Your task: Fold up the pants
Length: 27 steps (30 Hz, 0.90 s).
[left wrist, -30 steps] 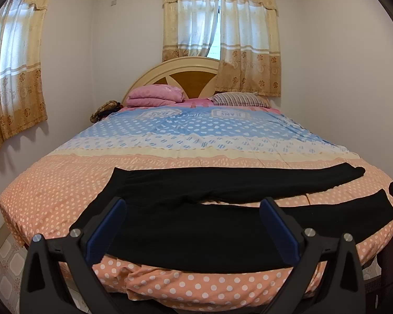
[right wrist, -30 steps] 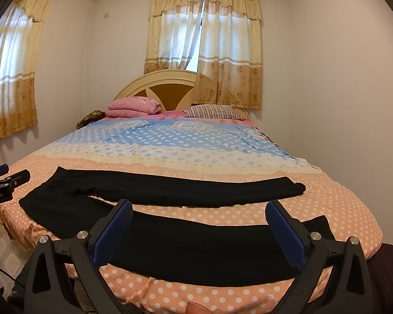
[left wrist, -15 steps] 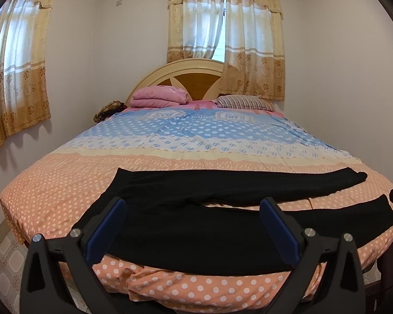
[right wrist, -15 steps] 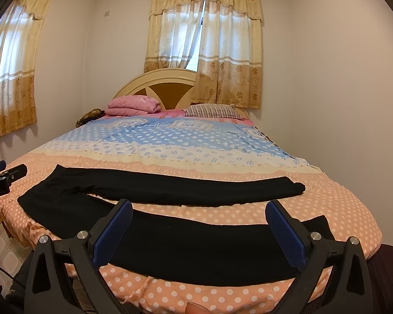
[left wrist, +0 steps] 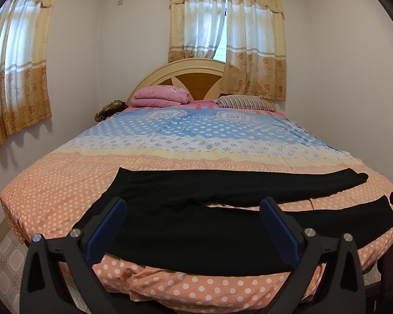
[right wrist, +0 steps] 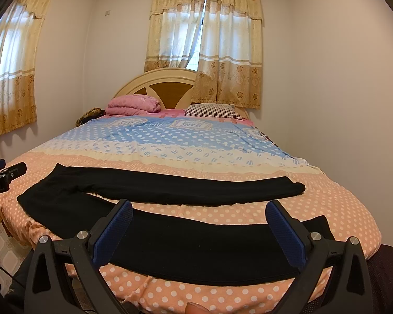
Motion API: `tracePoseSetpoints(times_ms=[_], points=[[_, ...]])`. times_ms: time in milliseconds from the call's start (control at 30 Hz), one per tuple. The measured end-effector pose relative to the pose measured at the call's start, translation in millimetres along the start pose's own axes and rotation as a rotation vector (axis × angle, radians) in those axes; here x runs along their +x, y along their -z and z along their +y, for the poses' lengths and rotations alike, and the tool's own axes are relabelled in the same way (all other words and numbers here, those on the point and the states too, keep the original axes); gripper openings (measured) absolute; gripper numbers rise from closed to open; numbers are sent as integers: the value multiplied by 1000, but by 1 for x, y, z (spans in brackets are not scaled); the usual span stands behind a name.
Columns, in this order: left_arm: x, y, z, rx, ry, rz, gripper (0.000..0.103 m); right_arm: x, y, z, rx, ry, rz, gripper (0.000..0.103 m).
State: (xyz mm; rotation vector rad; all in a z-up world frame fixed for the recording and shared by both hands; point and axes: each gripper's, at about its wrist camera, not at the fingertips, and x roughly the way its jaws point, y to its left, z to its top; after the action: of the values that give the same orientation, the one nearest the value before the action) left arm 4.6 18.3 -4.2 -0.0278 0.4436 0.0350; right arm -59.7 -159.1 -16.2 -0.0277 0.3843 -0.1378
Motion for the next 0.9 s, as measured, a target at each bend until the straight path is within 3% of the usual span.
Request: tracePoseSetpoints(times_ms=[900], points=[[1, 1, 2, -2, -6, 4, 103, 2, 2, 2, -12, 2, 7, 102]])
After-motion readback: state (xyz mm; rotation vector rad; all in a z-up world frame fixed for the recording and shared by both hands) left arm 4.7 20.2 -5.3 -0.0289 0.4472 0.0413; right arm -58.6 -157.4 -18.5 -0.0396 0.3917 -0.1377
